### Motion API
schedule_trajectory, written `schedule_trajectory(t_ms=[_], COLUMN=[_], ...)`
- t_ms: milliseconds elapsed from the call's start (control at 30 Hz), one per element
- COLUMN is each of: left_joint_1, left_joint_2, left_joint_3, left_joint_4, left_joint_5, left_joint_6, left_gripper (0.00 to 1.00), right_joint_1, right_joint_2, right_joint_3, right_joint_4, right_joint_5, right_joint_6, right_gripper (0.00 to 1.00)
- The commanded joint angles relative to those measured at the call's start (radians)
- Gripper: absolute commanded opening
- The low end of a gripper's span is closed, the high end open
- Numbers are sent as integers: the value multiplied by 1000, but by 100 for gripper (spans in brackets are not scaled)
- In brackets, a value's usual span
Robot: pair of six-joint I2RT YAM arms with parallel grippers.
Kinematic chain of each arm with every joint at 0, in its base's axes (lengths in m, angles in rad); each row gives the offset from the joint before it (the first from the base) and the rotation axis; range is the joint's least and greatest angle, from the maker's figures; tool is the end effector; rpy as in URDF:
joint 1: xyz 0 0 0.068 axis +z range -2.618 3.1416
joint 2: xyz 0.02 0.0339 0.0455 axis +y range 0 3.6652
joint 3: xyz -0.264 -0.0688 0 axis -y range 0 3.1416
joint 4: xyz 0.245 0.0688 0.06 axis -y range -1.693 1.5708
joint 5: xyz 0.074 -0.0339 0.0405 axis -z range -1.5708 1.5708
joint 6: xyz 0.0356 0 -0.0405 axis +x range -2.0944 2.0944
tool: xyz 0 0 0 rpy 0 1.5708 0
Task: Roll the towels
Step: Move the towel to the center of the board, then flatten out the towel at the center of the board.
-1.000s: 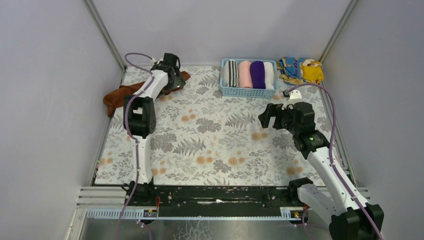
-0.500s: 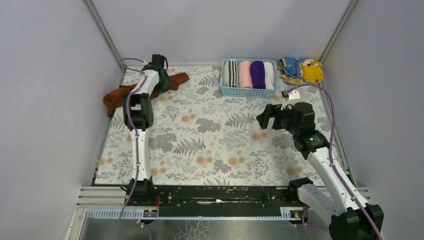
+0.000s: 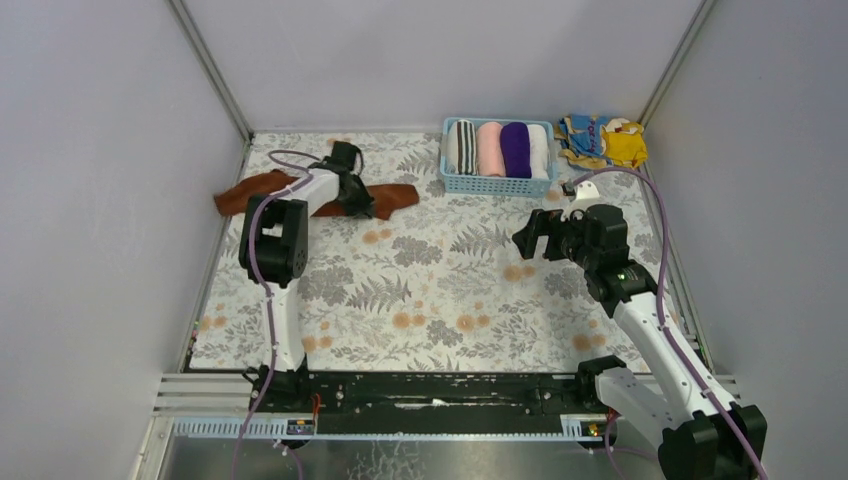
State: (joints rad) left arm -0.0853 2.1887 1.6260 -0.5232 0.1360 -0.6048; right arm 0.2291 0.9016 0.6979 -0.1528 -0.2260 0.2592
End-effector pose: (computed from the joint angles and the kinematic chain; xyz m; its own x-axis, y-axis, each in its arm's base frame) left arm 0.4610 -0.0443 0.1521 -0.8089 -0.4962 -0.3152 -0.3800 0.8505 -0.3637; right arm 0.2029 0.0555 0.2918 -0.4377 0.1544 -0.8858 -0.3245 0.8916 0.3158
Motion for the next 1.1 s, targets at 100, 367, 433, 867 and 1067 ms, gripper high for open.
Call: schedule_trajectory(t_ms=[100, 367, 433, 867, 1067], left_joint_1=[-392, -762, -774, -465, -311], left_joint_2=[-301, -324, -371, -573, -437], left_joint_3=[-368, -211, -243, -433, -312], left_joint_4=[117, 117, 113, -53, -60], left_joint_5=[9, -2, -18, -256, -268], left_joint_6=[-235, -290, -293, -173, -121], left_gripper=[0, 33, 43, 77, 81], right_joint_1=[3, 3, 3, 4, 41], right_joint_2=[-15, -59, -57, 188, 376], right_joint_3=[37, 7, 9, 1, 69], right_joint_4=[-12, -85, -115, -55, 76], right_joint_5=[-7, 39, 34, -206, -295], right_joint_6=[39, 55, 56, 78, 94], right_gripper=[97, 97, 97, 85, 83])
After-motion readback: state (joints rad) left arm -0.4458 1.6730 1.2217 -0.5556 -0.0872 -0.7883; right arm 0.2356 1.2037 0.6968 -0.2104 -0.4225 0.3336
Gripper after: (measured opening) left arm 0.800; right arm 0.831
